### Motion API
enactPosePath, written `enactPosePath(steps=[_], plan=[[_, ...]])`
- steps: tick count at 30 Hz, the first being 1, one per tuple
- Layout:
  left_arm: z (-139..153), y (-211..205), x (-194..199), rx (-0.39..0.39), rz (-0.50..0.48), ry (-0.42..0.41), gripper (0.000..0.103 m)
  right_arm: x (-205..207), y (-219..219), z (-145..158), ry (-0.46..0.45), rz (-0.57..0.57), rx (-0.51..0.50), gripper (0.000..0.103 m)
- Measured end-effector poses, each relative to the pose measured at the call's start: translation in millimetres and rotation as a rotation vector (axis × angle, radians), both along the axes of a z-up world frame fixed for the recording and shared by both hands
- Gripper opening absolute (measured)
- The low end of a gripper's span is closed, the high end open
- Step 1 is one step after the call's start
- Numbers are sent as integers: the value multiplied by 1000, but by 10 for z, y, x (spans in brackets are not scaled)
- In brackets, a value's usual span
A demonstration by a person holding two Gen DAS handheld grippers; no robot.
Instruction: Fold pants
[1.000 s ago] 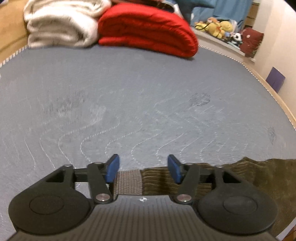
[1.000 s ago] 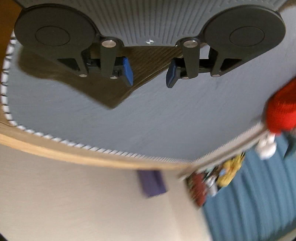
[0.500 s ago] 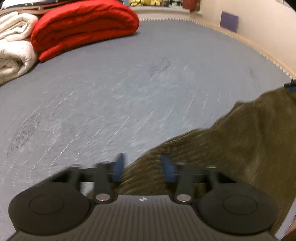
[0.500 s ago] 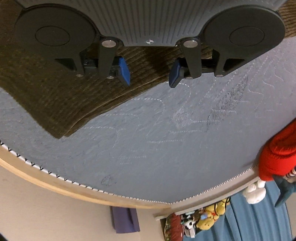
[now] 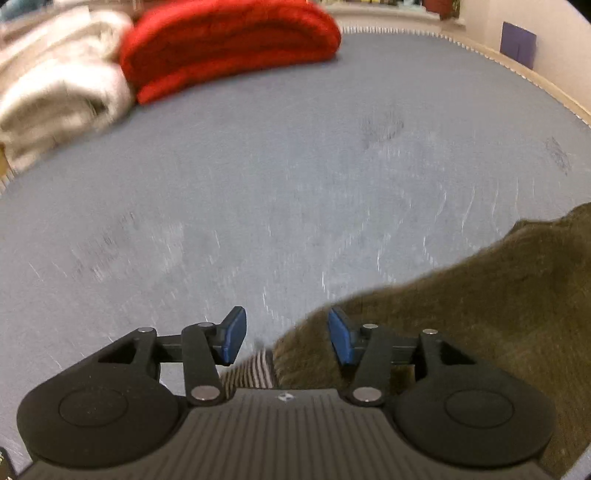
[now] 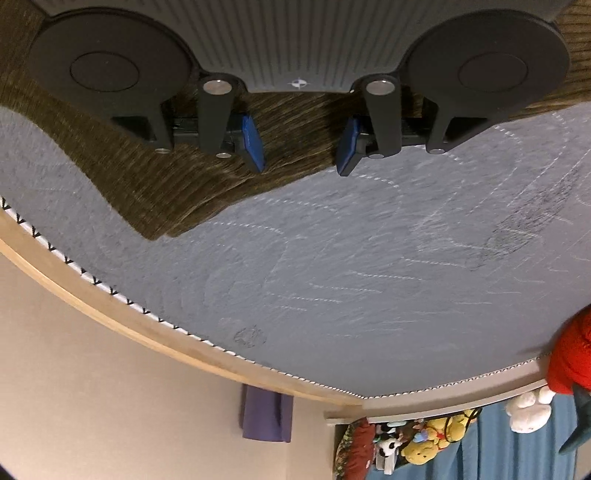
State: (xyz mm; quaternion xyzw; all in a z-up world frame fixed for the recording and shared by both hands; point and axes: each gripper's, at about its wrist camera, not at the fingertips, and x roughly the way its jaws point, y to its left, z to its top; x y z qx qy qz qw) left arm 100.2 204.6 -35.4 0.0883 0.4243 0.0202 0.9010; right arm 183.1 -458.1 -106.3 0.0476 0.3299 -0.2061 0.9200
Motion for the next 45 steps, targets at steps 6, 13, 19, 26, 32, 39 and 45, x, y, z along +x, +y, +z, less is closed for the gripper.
enactPosePath(steps=[6,13,19,26,32,39,45], plan=[[295,-628,-102,-159,-207,-143,54,87,-2,-27,5,-50,-59,40],[-21,-1643,-105,-140,-628,-77,27,-120,-159,294,-180,-89,-15,40],[-491,-1754,447,-113,-500,-15,3,-144,-517,106,-116,-118,27,40],[-583,-1784,743,-169,-334,-48,3,-82,-832,-35,-104,-161,62,40],[-310,-1808,770,-213,-344,100,5,-86,-991,-43,-130,-194,55,30],[14,-1463,380,-246,-362,16,30,-97,-1392,-101,-158,-272,152,47],[87,-749,158,-222,-273,10,37,-436,-1638,103,-321,-331,280,50]])
